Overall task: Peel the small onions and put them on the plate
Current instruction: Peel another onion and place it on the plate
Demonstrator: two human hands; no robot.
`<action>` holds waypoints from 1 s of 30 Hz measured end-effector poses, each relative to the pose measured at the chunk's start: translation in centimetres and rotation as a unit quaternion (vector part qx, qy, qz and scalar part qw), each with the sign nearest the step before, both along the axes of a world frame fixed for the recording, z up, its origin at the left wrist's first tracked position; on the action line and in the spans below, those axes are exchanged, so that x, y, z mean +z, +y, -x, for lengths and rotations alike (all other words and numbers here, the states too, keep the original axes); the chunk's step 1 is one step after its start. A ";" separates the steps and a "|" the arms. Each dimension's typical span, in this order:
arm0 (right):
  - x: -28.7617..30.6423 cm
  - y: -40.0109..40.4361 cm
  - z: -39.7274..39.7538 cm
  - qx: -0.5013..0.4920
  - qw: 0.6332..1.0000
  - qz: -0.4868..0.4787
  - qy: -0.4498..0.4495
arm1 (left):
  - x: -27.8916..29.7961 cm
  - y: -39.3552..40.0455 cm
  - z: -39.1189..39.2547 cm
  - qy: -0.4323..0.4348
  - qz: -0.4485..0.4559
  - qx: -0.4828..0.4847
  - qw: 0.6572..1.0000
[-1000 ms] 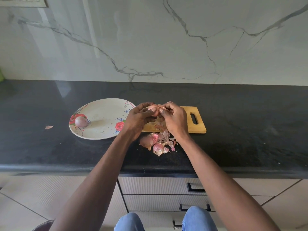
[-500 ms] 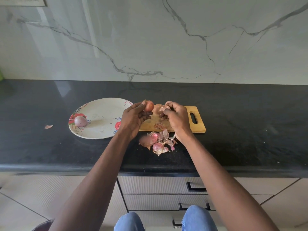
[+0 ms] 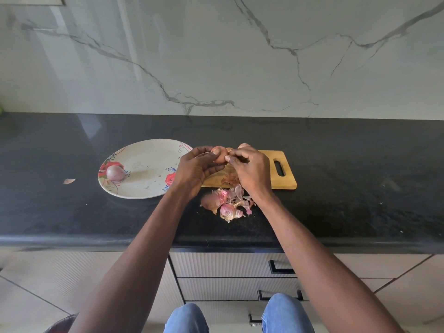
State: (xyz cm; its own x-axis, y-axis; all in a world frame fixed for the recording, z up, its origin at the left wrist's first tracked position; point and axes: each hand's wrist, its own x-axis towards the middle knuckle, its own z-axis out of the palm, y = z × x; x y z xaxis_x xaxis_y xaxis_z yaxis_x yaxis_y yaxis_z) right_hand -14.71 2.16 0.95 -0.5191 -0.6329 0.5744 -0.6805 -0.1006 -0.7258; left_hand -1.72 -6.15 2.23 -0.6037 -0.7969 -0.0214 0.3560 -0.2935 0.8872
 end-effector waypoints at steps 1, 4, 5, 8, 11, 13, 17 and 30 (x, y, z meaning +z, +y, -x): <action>0.0 0.0 0.0 -0.005 1.000 0.004 -0.001 | 0.0 0.0 0.0 0.001 0.005 -0.003 1.000; -0.1 0.1 -0.2 -0.024 1.000 0.017 0.002 | -0.1 0.2 0.2 0.012 0.001 -0.004 1.000; -0.2 0.1 -0.3 -0.030 0.999 0.020 0.012 | -0.1 0.2 0.2 0.015 0.000 -0.004 1.000; -0.5 0.0 -0.8 -0.029 0.998 0.020 0.053 | -0.1 0.2 0.2 0.023 -0.002 -0.004 1.000; -0.4 -0.1 -0.9 -0.027 0.999 0.030 0.037 | -0.1 0.2 0.2 0.032 -0.013 -0.010 0.999; -0.2 -0.2 -0.7 -0.024 0.999 0.039 0.000 | 0.0 0.2 0.1 0.036 -0.019 -0.013 0.999; 0.1 0.1 -0.2 -0.007 0.998 0.017 -0.060 | 0.2 0.4 0.1 0.031 -0.007 -0.018 0.999; 0.3 0.2 0.2 0.013 0.988 0.014 -0.152 | 0.1 0.3 -0.1 0.011 0.004 -0.018 1.000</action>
State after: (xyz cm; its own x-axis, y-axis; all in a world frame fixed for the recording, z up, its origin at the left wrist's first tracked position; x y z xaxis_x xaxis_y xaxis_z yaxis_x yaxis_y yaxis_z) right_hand -14.94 2.37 1.21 -0.6546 -0.6337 0.4121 -0.4282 -0.1383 -0.8930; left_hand -1.67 -5.82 2.37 -0.6326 -0.7745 -0.0013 0.3648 -0.2994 0.8816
